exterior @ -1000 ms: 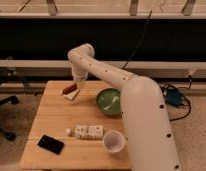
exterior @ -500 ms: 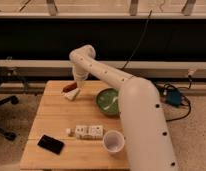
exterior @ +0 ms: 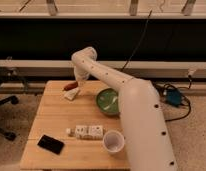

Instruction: Place the pepper on the white sponge

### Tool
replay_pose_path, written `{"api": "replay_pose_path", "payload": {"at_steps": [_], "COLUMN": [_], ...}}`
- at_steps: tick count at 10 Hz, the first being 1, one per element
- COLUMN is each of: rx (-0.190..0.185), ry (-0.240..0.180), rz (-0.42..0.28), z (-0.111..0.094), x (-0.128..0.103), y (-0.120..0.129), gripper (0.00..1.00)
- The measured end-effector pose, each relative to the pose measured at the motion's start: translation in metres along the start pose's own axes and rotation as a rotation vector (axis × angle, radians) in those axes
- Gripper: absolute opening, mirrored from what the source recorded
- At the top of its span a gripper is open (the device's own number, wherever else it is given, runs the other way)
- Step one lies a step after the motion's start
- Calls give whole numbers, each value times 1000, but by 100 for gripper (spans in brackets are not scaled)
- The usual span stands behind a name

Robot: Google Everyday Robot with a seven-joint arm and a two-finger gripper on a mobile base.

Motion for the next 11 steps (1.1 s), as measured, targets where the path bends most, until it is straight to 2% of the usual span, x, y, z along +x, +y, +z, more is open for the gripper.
{"api": "replay_pose_path", "payload": {"at_steps": [5,6,11], "rx": [-14,-16,-28], "ry": [-2,0,4], "rz": [-6,-6,-20], "z": [24,26,39], "x": [1,2,-5], "y": [-5,-5,-10], "gripper": [0,3,55]}}
